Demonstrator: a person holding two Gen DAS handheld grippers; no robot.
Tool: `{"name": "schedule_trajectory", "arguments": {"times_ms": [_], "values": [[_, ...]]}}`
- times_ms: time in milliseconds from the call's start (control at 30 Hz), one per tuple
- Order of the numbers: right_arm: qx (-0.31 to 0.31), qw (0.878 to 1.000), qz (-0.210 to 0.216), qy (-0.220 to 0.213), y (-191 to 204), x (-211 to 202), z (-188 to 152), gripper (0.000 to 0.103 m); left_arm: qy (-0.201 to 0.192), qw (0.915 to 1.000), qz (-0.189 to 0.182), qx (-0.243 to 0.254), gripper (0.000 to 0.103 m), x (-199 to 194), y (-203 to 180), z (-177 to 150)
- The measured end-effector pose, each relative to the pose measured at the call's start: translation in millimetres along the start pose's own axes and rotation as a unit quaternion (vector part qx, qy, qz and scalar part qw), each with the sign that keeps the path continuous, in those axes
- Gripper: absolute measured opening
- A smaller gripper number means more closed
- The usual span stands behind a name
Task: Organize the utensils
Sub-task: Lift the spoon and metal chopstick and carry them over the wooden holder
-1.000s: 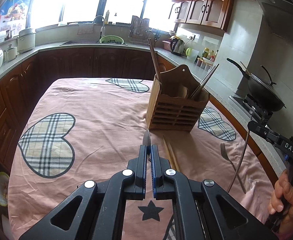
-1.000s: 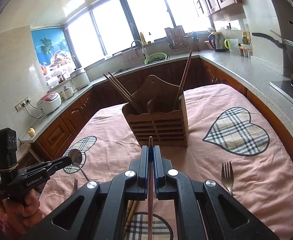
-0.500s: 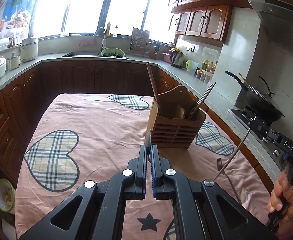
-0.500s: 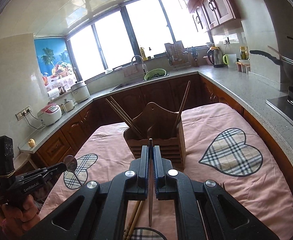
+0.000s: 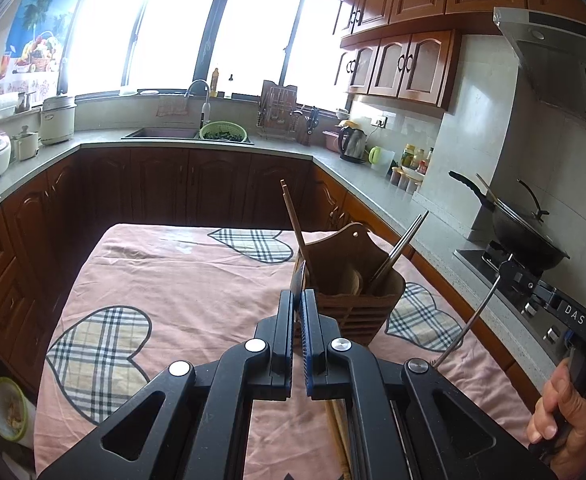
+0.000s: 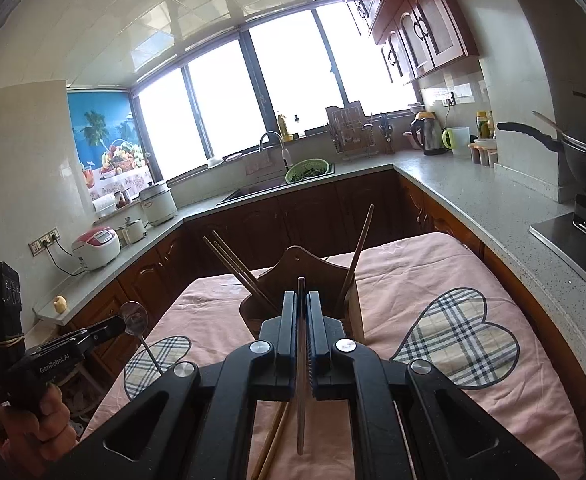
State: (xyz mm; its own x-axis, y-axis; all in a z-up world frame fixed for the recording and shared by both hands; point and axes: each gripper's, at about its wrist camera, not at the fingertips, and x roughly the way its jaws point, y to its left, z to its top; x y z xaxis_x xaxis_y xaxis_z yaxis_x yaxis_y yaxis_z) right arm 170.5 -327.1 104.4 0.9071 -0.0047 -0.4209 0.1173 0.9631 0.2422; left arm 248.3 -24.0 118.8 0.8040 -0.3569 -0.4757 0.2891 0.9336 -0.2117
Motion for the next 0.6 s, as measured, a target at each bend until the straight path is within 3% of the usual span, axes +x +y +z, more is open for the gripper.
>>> {"name": "schedule_trajectory", "arguments": {"times_ms": [600], "values": [[-0.01, 0.997, -0.008, -0.079, -8.4, 21.1, 75.7, 0.004, -0.067, 0.9977, 0.006, -0.006, 0.002, 73.1, -13.4, 63.7]]}}
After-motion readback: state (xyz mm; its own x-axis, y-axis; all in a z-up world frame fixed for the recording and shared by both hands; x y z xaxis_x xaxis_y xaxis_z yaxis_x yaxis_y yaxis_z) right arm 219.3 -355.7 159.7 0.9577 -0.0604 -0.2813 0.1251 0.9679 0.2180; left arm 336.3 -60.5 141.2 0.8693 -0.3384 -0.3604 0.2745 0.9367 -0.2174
